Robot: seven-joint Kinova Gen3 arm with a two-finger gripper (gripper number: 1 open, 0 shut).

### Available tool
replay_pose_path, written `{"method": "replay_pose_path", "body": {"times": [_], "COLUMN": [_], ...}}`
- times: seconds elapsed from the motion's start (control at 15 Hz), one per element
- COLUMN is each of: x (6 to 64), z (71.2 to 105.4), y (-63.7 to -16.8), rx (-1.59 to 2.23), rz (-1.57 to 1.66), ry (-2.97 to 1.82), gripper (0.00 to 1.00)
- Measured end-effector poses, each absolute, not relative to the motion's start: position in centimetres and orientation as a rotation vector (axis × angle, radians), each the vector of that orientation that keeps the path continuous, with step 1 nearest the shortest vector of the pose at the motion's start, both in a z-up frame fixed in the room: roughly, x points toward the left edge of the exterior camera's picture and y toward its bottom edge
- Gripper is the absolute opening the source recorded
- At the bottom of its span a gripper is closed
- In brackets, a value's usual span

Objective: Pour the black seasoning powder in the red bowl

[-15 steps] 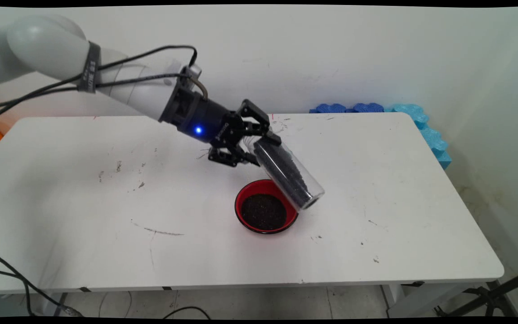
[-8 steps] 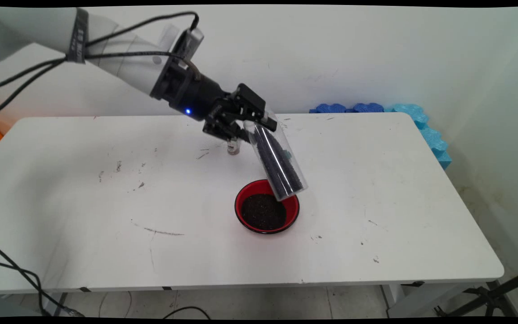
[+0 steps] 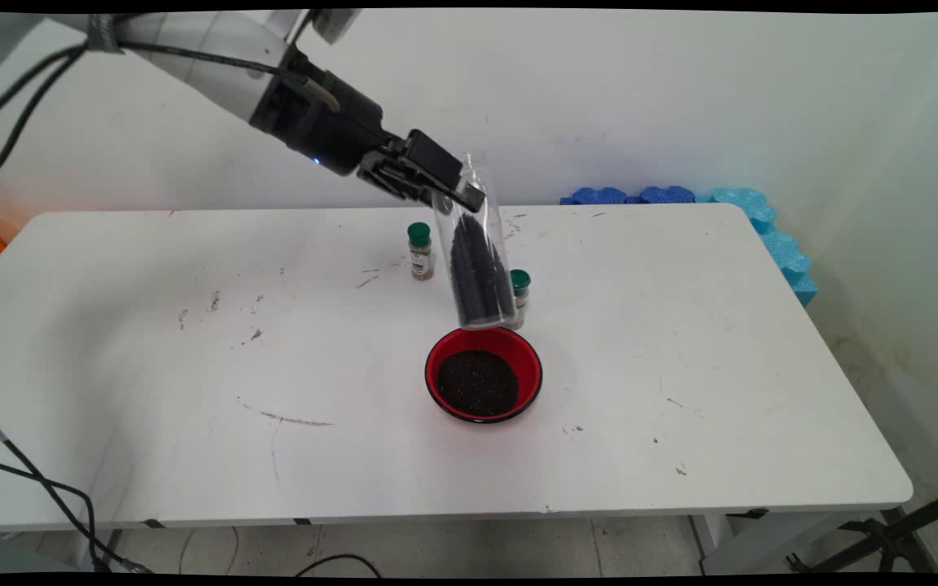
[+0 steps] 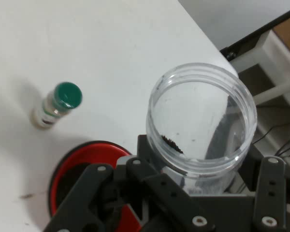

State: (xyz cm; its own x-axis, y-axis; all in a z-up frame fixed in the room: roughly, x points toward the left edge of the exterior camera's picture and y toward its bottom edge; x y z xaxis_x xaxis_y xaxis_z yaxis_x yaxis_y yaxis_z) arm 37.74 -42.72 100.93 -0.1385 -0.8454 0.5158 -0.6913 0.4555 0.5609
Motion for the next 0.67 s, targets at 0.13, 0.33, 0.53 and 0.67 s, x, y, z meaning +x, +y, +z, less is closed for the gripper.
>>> {"method": "replay_pose_path", "body": {"times": [0.13,0.33,0.53,0.67], "x": [38.2,38.7,39.2,39.5], "z": [101.9,103.0,103.8,104.1], "y": [-42.8,-42.8,-42.5,-42.2], "rx": [1.213,1.120,1.040,0.985], "rz": [-0.164,-0.070,0.018,0.074], "ry": [-1.951,-2.017,-2.071,-2.109], "gripper": [0.00,0.00,0.00,0.00]}}
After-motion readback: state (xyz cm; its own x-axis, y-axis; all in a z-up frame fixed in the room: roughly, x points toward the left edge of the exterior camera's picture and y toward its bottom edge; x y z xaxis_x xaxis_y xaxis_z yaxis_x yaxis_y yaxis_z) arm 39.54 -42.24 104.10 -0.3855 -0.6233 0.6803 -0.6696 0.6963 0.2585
